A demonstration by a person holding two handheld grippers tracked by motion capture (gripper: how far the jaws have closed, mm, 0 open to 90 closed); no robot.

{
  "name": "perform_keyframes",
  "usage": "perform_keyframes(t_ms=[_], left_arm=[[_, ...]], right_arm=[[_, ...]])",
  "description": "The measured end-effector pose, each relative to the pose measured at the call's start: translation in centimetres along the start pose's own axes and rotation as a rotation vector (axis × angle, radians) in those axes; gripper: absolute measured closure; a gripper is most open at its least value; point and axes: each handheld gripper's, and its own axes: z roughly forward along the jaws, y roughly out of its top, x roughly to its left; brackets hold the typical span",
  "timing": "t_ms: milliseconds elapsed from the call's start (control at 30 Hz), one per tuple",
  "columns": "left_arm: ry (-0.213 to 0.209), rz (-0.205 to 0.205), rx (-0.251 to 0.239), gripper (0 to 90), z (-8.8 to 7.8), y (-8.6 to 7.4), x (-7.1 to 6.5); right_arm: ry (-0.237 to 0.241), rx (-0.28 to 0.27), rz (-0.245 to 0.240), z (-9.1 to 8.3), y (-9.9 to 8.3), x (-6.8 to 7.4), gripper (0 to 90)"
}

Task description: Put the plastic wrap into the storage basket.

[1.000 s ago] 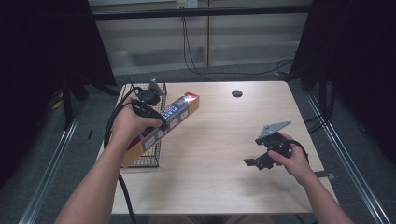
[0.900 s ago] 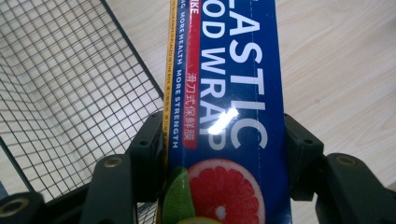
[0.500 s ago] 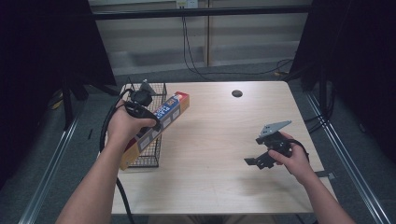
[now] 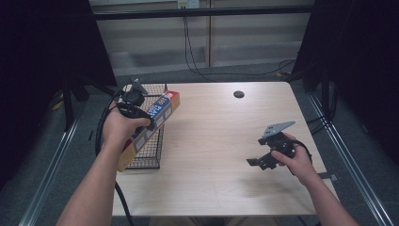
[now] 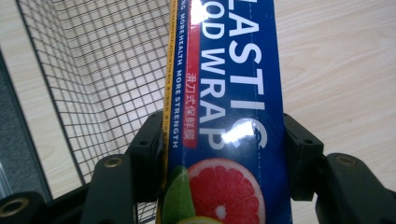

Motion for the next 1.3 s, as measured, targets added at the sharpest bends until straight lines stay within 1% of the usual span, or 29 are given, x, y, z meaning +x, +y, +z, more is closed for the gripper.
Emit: perform_keyframes(t_ms=[33, 100, 167, 200, 267, 333, 367, 433, 500, 567, 667, 700, 767, 800, 867, 900, 933, 1033, 1067, 1133, 1300], left_arm=[[-0.004, -0.002, 0.002, 43.9, 0.0, 0.0, 0.2], [0.002, -0.023, -0.006, 43.9, 0.0, -0.2, 0.3], [0.006, -0.030, -0.003, 43.9, 0.0, -0.2, 0.5], [0.007, -0.025, -0.006, 43.9, 0.0, -0.2, 0.6], [0.012, -0.045, -0.009, 43.9, -0.1, -0.3, 0.6], [0.014, -0.043, -0.010, 43.9, -0.1, -0.3, 0.8], [0.015, -0.049, -0.007, 43.9, -0.1, -0.3, 0.8], [0.021, -0.040, -0.003, 43.9, -0.2, -0.3, 1.0], [0.022, -0.065, -0.015, 43.9, -0.2, -0.4, 1.0], [0.024, -0.053, -0.009, 43.9, -0.3, -0.4, 1.2], [0.033, -0.071, -0.014, 43.9, -0.4, -0.4, 1.3], [0.029, -0.073, -0.009, 44.0, -0.5, -0.5, 1.4], [0.035, -0.073, -0.006, 43.9, -0.6, -0.4, 1.4], [0.045, -0.083, -0.012, 43.9, -0.6, -0.4, 1.4], [0.044, -0.085, -0.018, 43.9, -0.7, -0.5, 1.6], [0.045, -0.096, -0.019, 43.9, -0.7, -0.5, 1.7], [0.049, -0.096, -0.019, 44.0, -0.8, -0.5, 1.8], [0.056, -0.113, -0.020, 43.9, -0.8, -0.6, 1.9], [0.057, -0.112, -0.021, 43.9, -0.8, -0.6, 2.0], [0.064, -0.122, -0.026, 43.9, -0.8, -0.6, 2.1], [0.075, -0.148, -0.018, 43.9, -0.5, -0.8, 2.2]], right_arm=[[0.000, 0.000, 0.000, 0.0, 0.0, 0.0, 2.0], [0.001, 0.000, 0.002, 0.0, 0.0, 0.0, 2.0], [0.002, 0.001, 0.001, -0.1, 0.0, -0.1, 2.1], [0.002, 0.003, 0.001, -0.1, 0.0, -0.1, 2.1], [0.000, 0.004, -0.001, 0.0, 0.0, -0.1, 2.1], [0.000, 0.004, -0.002, 0.0, 0.0, -0.1, 2.1], [0.000, 0.002, -0.003, -0.1, 0.0, -0.1, 2.1], [0.001, -0.003, -0.005, -0.1, 0.0, -0.1, 2.1], [0.000, -0.003, -0.002, -0.2, 0.0, -0.1, 2.1], [0.003, -0.005, 0.000, -0.2, 0.0, -0.1, 2.1], [0.002, -0.006, 0.001, -0.2, 0.0, -0.1, 2.1], [0.003, -0.006, -0.001, -0.2, 0.0, -0.1, 2.1], [0.005, -0.006, -0.001, -0.2, 0.0, -0.1, 2.1], [0.004, -0.006, 0.000, -0.3, 0.0, -0.1, 2.1], [0.002, -0.005, 0.001, -0.3, -0.1, -0.1, 2.1], [0.006, -0.003, -0.003, -0.3, -0.1, -0.1, 2.1], [0.006, -0.003, -0.002, -0.3, -0.1, -0.1, 2.1], [0.005, -0.010, 0.000, -0.3, -0.1, -0.1, 2.1], [0.004, -0.009, 0.001, -0.4, -0.1, -0.2, 2.1], [0.008, -0.005, 0.002, -0.4, -0.1, -0.2, 2.1], [0.011, -0.003, 0.000, -0.3, 0.0, -0.1, 2.1]])
